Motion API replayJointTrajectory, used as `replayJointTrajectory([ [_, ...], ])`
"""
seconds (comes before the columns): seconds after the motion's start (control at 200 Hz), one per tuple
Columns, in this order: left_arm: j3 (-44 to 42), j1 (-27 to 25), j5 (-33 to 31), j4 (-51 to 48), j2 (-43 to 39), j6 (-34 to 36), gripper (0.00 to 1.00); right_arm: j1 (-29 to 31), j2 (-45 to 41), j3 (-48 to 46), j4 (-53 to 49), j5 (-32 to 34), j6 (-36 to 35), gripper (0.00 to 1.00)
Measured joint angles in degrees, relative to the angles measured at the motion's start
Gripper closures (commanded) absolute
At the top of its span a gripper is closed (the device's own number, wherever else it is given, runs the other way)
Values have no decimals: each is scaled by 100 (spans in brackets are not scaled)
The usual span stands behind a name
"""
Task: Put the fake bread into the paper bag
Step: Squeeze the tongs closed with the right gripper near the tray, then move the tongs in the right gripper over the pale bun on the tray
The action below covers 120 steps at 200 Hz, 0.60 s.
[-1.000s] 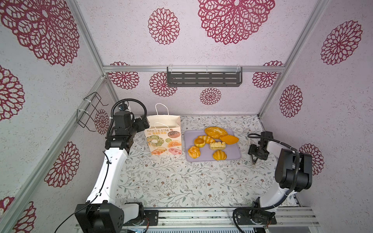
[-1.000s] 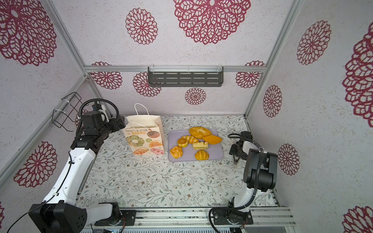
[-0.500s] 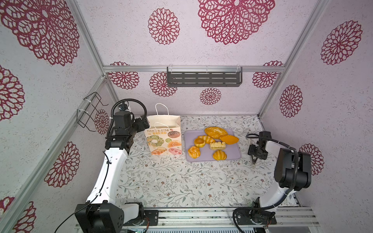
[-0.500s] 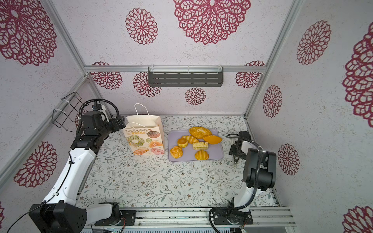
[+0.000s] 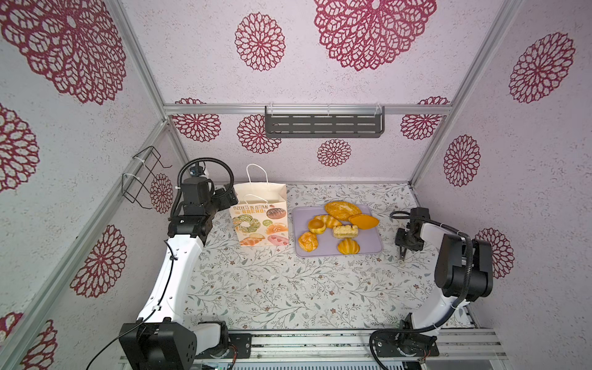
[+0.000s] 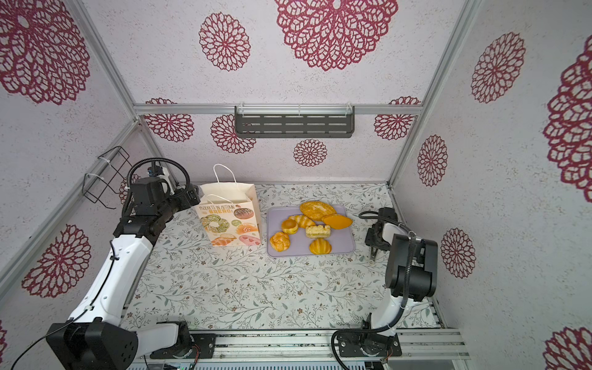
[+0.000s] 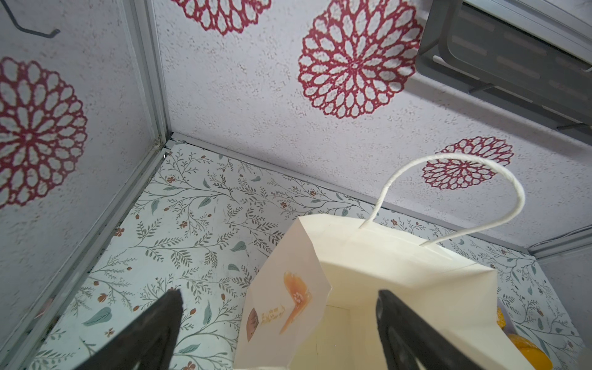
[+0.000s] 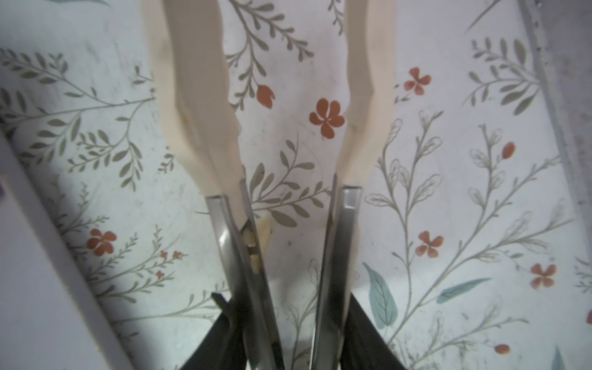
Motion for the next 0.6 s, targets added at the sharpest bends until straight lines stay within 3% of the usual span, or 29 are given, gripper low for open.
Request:
replayJointTrajectory([
  [0.265,-2,0,-2,0,0,0,3,0,-468,107,-437,-758,367,56],
  [0.601,-9,0,-7,2,-2,0,3,0,-859,273,-1113,-940,608,57],
])
